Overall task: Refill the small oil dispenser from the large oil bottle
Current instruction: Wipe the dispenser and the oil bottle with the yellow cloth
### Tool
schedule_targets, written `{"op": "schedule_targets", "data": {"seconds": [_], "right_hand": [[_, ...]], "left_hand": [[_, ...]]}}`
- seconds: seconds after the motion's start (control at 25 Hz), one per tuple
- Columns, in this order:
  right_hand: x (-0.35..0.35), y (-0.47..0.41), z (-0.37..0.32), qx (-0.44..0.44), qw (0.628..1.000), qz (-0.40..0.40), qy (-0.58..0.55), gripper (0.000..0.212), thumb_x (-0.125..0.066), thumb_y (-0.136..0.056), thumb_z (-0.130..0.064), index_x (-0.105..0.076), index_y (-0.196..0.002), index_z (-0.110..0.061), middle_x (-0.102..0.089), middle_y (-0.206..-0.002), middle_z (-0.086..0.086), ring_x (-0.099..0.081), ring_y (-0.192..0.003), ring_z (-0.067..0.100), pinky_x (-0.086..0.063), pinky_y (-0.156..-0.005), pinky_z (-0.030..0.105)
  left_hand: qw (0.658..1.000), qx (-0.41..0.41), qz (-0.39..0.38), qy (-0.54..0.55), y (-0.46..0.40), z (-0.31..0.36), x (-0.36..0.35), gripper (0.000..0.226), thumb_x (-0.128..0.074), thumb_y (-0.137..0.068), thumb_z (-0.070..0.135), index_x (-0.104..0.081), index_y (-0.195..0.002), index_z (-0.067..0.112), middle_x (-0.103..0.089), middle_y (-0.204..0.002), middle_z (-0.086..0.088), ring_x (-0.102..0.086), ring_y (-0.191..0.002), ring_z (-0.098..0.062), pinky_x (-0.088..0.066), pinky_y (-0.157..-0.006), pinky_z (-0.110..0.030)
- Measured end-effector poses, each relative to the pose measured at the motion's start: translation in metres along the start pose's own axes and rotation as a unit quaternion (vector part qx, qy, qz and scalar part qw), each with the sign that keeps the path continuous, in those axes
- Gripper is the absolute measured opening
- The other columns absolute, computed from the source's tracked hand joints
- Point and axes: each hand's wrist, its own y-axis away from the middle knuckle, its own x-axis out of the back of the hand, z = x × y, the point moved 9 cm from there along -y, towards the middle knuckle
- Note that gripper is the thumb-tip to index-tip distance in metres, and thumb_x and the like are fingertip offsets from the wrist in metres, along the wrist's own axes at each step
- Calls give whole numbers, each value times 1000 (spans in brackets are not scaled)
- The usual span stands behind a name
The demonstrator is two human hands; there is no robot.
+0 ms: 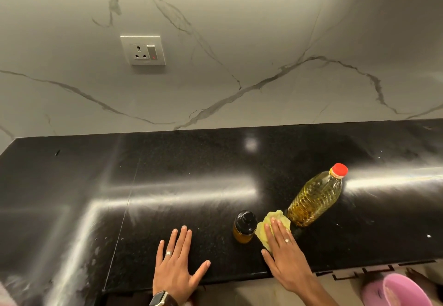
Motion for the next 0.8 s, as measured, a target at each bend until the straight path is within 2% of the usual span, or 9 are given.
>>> {"op": "schedule_targets", "data": {"seconds": [0.04, 0.16, 0.24, 0.32, 0.4, 0.48, 0.56, 0.72, 0.8], "right_hand": [[-5, 2, 2, -11, 1000, -10, 0, 74, -10, -106, -60, -7, -166, -17, 1, -174, 6, 2, -161, 26, 3, -126, 37], [-10, 18, 2, -36, 999, -18, -9, 70, -5, -109, -49, -39, -156, -9, -37, -165, 12, -29, -156, 32, -3, -123, 34], [-15, 31, -4, -5, 1000, -3, -4, 69, -7, -110, -46, -47, -151, -7, -46, -158, 13, -27, -153, 30, -6, -123, 34], [-19, 45, -8, 30, 999, -15, -17, 66, -12, -109, -47, -42, -154, -9, -41, -161, 10, -20, -155, 27, -8, -123, 35], [-9, 39, -10, 64, 998, -19, -18, 64, -18, -108, -49, -32, -161, -14, -26, -169, 6, -21, -158, 24, -9, -124, 34], [9, 13, -8, 86, 996, 32, 13, 67, -17, -108, -50, -8, -166, -17, 4, -173, 1, 2, -162, 19, 0, -127, 34], [13, -21, 4, 56, 998, 29, 7, 69, -11, -106, -49, 7, -164, -16, 19, -171, 1, 20, -159, 18, 6, -128, 37], [11, -38, 5, 22, 1000, -3, 6, 73, -20, -103, -45, -3, -164, -10, 7, -172, 9, 7, -161, 26, 5, -126, 39], [4, -6, -1, 52, 998, 10, 15, 75, -36, -100, -44, -19, -164, -8, -11, -173, 11, -12, -161, 28, -5, -124, 39]], "left_hand": [[1000, 0, -2, -4, 1, 0, -1, 96, -38, -88, 86, -38, -158, 21, -33, -166, 2, -23, -154, -21, -13, -124, -51], [1000, -1, 3, -10, 1, 0, 1, 96, -38, -88, 86, -37, -158, 20, -32, -167, 2, -22, -155, -21, -15, -123, -52], [1000, 2, -7, -8, 0, 0, -1, 96, -38, -88, 85, -37, -158, 20, -32, -167, 2, -22, -155, -21, -16, -123, -53], [1000, 4, -11, -7, 1, 0, -3, 96, -38, -88, 85, -37, -158, 21, -32, -167, 2, -21, -155, -21, -16, -123, -53], [1000, 5, -6, -10, 1, 0, -1, 95, -37, -88, 85, -37, -158, 21, -32, -167, 2, -20, -155, -20, -14, -123, -52], [1000, 6, -11, -14, 1, 1, -1, 95, -37, -89, 85, -38, -158, 20, -32, -167, 1, -20, -155, -20, -12, -124, -51], [1000, 7, -17, -17, 1, 1, -3, 94, -38, -89, 84, -38, -158, 20, -31, -167, 1, -19, -155, -20, -10, -125, -50], [1000, 10, -18, -23, 2, 0, -3, 94, -37, -90, 84, -34, -160, 21, -28, -168, 3, -19, -156, -19, -11, -125, -51], [1000, 12, -15, -23, 2, -1, -3, 94, -37, -90, 84, -33, -160, 22, -28, -168, 3, -21, -156, -20, -12, -125, -51]]}}
